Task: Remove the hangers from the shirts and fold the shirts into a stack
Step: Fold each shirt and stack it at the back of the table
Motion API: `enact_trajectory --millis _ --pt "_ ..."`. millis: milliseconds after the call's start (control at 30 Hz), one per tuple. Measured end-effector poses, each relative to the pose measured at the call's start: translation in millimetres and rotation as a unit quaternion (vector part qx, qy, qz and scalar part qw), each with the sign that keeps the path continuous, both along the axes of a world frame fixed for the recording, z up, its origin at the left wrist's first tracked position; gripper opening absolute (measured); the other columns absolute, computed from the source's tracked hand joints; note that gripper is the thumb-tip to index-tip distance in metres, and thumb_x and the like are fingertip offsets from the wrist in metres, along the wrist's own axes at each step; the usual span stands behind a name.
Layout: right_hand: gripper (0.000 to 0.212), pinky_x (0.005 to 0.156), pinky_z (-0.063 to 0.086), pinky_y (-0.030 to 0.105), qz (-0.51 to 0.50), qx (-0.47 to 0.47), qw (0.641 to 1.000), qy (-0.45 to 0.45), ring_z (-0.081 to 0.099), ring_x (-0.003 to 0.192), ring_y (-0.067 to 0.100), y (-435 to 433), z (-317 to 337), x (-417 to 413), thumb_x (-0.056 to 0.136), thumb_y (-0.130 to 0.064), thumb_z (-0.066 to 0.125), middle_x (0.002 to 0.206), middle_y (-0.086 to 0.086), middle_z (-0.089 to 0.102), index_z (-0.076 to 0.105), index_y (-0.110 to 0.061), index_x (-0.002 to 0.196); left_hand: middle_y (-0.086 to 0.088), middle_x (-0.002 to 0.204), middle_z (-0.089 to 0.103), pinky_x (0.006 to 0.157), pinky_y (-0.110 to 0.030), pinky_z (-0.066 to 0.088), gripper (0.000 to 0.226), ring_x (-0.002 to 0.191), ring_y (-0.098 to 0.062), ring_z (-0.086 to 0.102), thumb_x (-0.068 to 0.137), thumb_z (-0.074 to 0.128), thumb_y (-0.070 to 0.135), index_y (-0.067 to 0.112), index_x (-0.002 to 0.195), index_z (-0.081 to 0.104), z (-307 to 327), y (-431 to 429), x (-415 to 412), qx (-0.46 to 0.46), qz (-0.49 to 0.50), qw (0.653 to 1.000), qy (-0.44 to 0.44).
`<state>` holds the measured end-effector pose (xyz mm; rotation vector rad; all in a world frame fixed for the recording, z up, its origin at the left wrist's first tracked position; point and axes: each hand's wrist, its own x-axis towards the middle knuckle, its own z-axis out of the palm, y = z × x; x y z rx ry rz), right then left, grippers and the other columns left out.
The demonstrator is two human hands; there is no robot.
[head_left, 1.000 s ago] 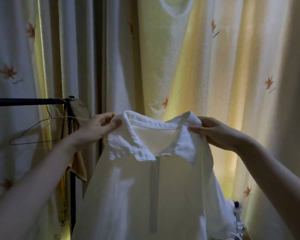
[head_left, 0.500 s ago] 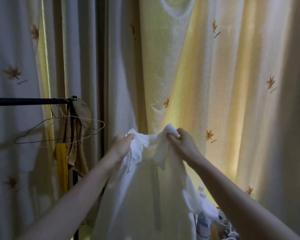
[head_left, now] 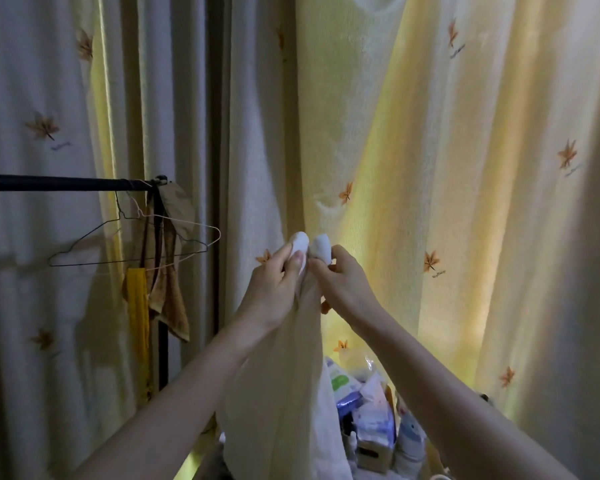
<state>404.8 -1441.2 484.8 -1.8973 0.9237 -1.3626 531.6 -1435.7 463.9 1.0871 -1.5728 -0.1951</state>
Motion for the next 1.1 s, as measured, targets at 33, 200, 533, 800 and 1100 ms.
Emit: enact_trajectory --millis 33,200,533,800,1100 --pt "0.016 0.041 0.044 0.023 0.006 -0.005 1.000 0.006 0.063 0.064 0.019 0 1 0 0.093 -0.023 0.048 0.082 0.013 0.063 0.054 -0.009 0.091 0.007 0.094 0.065 0.065 -0.004 0.041 0.028 0.085 0.003 0.059 0.100 0.035 0.039 0.028 0.113 0.058 0 0 1 0.002 -0.001 1.000 -0.008" --pt "0.035 0.047 0.048 0.025 0.125 0.024 0.992 0.026 0.064 0.066 0.016 3 2 -10 0.102 -0.036 0.033 0.083 0.007 0.061 0.052 -0.008 0.096 0.015 0.118 0.059 0.082 -0.008 0.043 0.051 0.109 0.001 0.057 0.086 0.037 0.065 0.041 0.131 0.036 2 9 7 0.065 -0.112 0.991 -0.033" --pt "0.054 0.099 0.043 0.028 0.117 -0.131 0.972 0.157 0.047 0.120 0.008 -23 24 -47 0.076 -0.042 0.064 0.131 -0.004 0.049 0.049 -0.027 0.126 0.041 0.115 0.054 0.092 -0.006 0.039 0.040 0.115 0.017 0.047 0.091 0.049 0.030 0.049 0.126 0.041 10 21 15 0.097 -0.255 0.958 -0.089" --pt "0.021 0.054 0.036 0.010 0.058 -0.222 0.965 0.127 0.048 0.056 -0.004 -27 29 -26 0.088 -0.033 0.062 0.062 -0.018 0.057 0.055 -0.035 0.069 0.007 0.105 0.068 0.087 -0.018 0.049 0.030 0.102 -0.005 0.063 0.091 0.051 0.039 0.022 0.113 0.060 16 20 32 0.075 -0.227 0.971 0.008" --pt "0.035 0.048 0.033 0.009 -0.017 -0.275 0.942 0.193 0.041 0.049 -0.001 -36 77 -47 0.073 -0.034 0.077 0.051 -0.018 0.050 0.046 -0.029 0.059 0.012 0.099 0.072 0.067 -0.015 0.052 0.018 0.088 -0.007 0.069 0.084 0.064 0.035 0.028 0.100 0.068 -25 23 78 0.211 -0.191 0.957 -0.056"
